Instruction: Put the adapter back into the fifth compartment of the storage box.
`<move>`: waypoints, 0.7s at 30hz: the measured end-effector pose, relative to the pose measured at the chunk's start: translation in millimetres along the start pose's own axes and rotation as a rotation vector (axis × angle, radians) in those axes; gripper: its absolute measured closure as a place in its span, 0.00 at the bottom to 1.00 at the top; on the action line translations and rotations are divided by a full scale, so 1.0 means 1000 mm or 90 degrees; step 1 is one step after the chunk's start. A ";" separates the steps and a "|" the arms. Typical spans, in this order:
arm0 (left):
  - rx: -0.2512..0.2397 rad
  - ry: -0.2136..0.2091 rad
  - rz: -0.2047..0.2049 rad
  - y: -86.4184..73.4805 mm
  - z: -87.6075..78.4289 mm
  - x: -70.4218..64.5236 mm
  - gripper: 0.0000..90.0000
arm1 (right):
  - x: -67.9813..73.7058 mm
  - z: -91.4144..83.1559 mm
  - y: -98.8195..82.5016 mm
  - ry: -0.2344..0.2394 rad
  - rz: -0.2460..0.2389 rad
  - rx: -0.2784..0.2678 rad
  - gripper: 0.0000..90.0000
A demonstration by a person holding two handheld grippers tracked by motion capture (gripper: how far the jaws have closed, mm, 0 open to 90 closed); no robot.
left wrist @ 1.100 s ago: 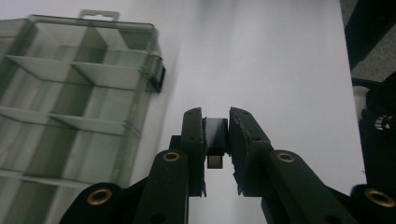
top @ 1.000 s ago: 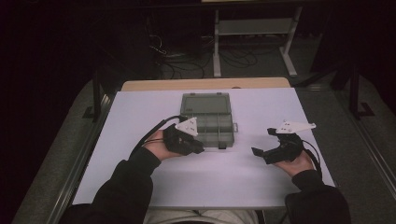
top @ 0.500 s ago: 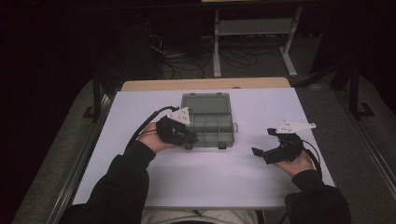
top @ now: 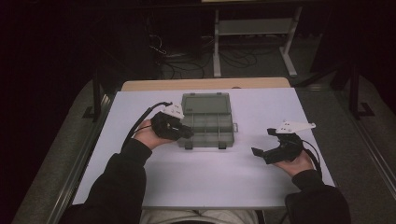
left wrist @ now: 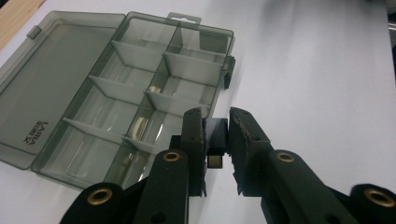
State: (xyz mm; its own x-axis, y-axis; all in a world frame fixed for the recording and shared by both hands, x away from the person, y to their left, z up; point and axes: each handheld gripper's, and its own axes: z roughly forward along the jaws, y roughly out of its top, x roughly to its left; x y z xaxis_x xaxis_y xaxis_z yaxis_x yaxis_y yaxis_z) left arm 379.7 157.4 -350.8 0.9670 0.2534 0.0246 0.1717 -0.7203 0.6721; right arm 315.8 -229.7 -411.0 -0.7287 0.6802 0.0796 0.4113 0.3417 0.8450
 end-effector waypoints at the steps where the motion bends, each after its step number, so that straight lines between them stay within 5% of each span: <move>1: 0.000 0.000 0.000 0.000 0.000 0.000 0.85 | 0.000 0.000 0.000 0.000 0.000 0.000 0.00; 10: -0.016 0.024 -0.033 -0.010 0.001 0.014 0.85 | 0.000 0.000 0.000 0.000 0.000 -0.001 0.00; 21: 0.012 0.040 -0.055 -0.023 0.014 0.026 0.85 | 0.000 0.001 0.000 0.002 0.000 0.002 0.00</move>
State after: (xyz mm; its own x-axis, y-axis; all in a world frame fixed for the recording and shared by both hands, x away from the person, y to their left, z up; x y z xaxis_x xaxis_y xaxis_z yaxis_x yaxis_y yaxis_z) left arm 403.7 171.4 -376.2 0.9351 0.3541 0.0134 0.2577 -0.7056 0.6601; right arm 316.0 -229.3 -411.3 -0.7304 0.6783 0.0805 0.4124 0.3439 0.8436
